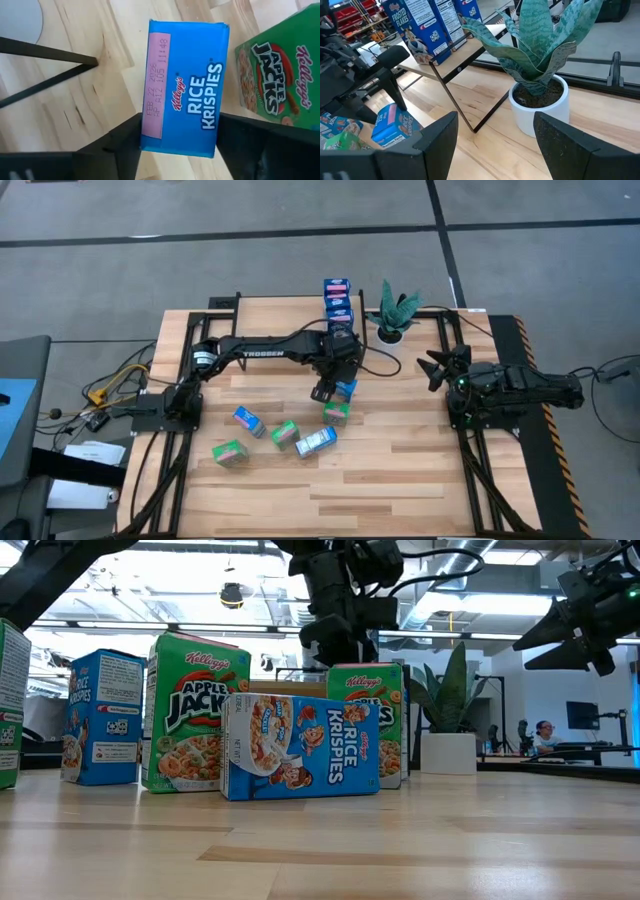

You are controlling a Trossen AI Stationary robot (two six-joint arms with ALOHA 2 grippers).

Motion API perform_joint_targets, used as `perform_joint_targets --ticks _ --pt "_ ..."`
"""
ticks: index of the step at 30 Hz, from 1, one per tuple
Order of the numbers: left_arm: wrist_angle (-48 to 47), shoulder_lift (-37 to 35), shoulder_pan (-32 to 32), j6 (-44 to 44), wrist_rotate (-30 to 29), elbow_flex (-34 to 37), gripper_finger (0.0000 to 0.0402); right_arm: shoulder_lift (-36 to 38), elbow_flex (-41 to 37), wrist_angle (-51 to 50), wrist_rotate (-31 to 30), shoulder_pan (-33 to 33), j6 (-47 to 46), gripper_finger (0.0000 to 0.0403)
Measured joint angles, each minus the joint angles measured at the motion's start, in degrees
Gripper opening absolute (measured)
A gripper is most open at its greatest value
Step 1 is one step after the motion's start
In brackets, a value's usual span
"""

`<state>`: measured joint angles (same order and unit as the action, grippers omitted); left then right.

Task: Stack cereal on shelf
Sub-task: Put the top light blue cereal box on the shelf

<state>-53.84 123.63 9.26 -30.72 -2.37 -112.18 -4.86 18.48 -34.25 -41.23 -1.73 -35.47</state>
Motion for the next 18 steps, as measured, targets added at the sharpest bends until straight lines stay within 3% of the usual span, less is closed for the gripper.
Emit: perform_joint_targets --ticks 5,11,18 --pt "-0.2 0.0 0.02 0.38 0.0 0.0 0.0178 0.0 0.0 0.01 0.0 -0.01 -0.01 0.0286" --pt "-1.36 0.04 -0.17 5.77 0.3 -1.32 0.0173 0.0 0.0 0.01 0.0 -0.01 -0.01 0.0286" --pt "-10.3 0.09 -0.35 13.67 1.77 -10.03 0.0177 0.0 0.0 0.01 0.0 -0.01 0.0 0.0286"
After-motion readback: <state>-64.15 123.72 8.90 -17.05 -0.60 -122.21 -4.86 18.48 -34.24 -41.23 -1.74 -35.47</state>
